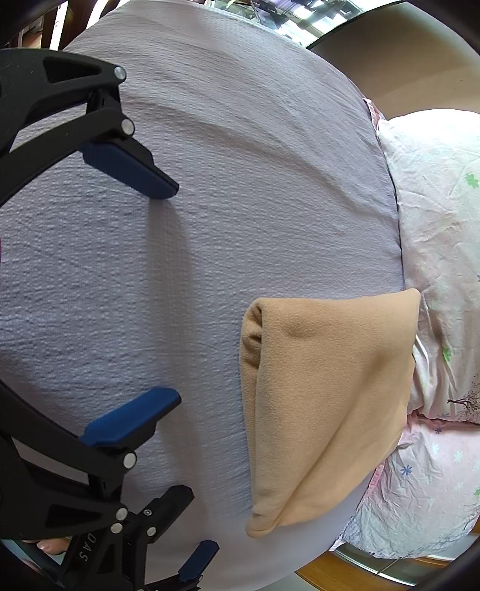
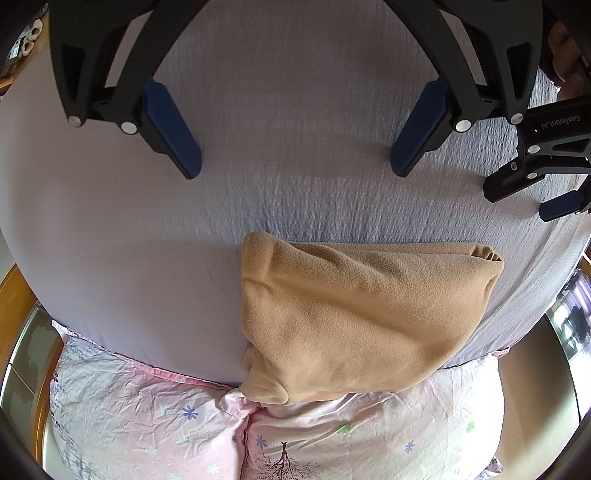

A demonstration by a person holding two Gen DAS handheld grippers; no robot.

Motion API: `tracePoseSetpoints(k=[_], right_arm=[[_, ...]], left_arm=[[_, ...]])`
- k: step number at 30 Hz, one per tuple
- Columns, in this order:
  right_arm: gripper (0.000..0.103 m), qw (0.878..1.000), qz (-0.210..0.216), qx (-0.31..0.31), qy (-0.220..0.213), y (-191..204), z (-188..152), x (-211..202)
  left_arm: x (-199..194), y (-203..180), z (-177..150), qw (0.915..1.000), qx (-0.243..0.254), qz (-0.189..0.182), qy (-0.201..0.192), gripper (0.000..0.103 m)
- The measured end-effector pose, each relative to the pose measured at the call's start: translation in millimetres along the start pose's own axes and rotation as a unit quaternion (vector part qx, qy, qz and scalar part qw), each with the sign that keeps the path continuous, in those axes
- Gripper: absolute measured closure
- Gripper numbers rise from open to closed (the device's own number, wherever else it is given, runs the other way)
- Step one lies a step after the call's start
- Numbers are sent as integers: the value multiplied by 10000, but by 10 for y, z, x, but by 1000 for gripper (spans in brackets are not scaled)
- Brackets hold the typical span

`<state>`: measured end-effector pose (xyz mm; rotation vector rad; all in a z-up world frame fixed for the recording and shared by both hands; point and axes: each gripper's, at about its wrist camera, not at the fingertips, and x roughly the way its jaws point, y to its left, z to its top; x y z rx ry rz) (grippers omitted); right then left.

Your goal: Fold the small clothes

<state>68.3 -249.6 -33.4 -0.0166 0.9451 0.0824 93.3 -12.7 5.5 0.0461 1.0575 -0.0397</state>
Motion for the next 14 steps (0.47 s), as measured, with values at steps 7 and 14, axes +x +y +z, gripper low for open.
tracePoseSetpoints(k=[7, 14], right_arm=[[1, 10000, -1, 0, -15, 7, 1, -8], [1, 10000, -5, 3, -15, 10, -1, -9]], left_arm=[[-7, 2, -2, 10000, 12, -2, -27, 2], [-11, -8, -21, 10000, -4, 7, -60, 2]])
